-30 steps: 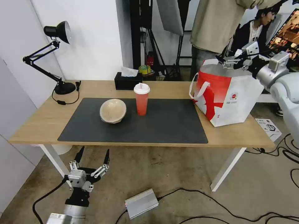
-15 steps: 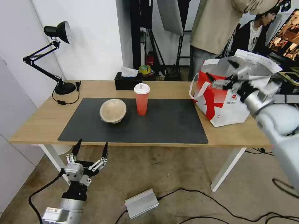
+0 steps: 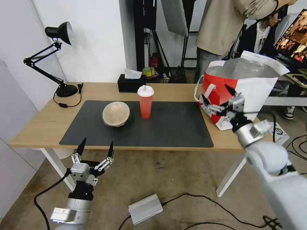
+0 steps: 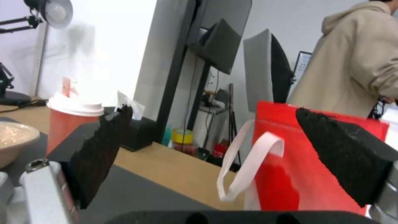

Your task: Pick up the trash from the table and place it into the takeout bag.

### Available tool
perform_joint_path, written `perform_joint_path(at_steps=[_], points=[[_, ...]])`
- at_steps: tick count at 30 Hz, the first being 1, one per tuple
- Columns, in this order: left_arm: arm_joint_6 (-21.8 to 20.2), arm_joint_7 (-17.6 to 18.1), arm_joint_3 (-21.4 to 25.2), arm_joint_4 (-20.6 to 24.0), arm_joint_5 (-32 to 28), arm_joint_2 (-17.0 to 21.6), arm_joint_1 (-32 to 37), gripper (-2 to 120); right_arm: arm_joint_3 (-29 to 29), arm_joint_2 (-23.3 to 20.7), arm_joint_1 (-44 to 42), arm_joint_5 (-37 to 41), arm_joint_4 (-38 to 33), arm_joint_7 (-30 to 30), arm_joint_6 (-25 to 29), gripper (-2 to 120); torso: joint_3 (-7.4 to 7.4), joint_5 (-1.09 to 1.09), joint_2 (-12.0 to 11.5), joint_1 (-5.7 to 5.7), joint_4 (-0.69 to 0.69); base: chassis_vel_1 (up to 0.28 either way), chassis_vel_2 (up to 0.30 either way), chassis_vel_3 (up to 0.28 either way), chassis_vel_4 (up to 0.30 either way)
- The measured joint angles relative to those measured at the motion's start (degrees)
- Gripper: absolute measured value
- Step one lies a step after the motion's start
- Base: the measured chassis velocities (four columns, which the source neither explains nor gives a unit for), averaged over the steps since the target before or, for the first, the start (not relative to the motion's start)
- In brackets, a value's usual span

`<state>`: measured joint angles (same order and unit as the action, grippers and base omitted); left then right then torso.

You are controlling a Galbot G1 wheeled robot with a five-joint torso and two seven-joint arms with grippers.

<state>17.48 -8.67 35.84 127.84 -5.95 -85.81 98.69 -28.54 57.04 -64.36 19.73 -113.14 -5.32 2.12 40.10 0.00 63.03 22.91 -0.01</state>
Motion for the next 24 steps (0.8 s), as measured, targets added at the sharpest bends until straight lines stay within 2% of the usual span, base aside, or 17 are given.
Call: perform_joint_path(at_steps=[10, 24], points=[[0.33, 0.18, -0.72, -2.06, 1.48, -0.92, -2.82, 100, 0.36, 5.18, -4.0, -5.42, -0.89, 3.39, 3.32, 100, 0.0, -0.01, 0.0, 0.0, 0.01, 0.0, 0.0, 0.0, 0.0], [0.27, 0.28, -1.19, -2.87, 1.42, -0.81, -3.83, 100, -0.69, 10.34, -10.37, -10.86, -2.36, 3.56, 6.51, 100, 0.0, 0.0, 0.0, 0.0, 0.01, 0.0, 0.0, 0.0, 0.0]])
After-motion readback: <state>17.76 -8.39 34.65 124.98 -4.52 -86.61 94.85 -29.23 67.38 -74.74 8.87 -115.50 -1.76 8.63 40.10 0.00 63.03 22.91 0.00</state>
